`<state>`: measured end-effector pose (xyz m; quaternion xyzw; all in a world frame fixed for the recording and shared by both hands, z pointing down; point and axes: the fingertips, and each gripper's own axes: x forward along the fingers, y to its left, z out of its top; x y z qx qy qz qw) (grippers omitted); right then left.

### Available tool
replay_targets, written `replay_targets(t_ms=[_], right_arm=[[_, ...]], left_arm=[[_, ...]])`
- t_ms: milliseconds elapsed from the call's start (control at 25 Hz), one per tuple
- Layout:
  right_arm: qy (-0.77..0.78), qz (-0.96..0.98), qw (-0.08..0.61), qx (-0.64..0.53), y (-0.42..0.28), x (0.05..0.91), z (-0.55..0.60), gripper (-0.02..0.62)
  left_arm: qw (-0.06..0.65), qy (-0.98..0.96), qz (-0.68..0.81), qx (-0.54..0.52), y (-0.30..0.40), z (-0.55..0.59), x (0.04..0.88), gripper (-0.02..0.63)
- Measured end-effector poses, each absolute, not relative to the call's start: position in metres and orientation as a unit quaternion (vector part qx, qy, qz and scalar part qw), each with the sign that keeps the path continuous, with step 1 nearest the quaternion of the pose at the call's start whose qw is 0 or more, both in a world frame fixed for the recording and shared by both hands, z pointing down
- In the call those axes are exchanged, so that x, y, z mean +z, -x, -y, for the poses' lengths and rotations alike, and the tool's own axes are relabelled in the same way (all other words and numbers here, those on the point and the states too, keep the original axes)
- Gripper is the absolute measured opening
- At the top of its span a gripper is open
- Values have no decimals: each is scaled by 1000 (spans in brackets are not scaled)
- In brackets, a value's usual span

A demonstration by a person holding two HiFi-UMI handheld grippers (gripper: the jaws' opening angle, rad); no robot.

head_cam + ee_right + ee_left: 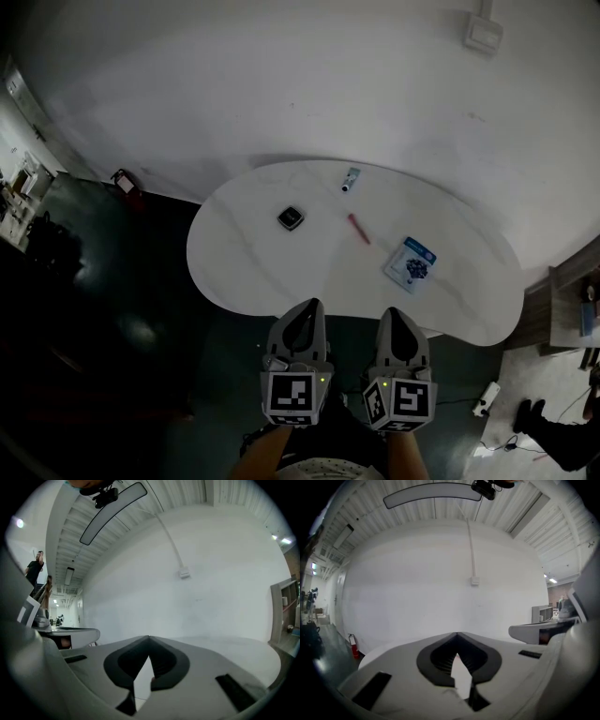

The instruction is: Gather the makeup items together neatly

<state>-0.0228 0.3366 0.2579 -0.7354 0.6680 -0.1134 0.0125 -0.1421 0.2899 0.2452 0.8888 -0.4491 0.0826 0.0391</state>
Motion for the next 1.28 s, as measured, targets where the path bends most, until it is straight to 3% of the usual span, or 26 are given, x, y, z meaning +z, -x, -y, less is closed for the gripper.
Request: replay_targets(t_ms=[1280], right_arm=[[742, -653, -36, -147, -3, 293, -127, 5]], left_arm=[[76, -889, 440, 106, 120, -64, 295, 14]])
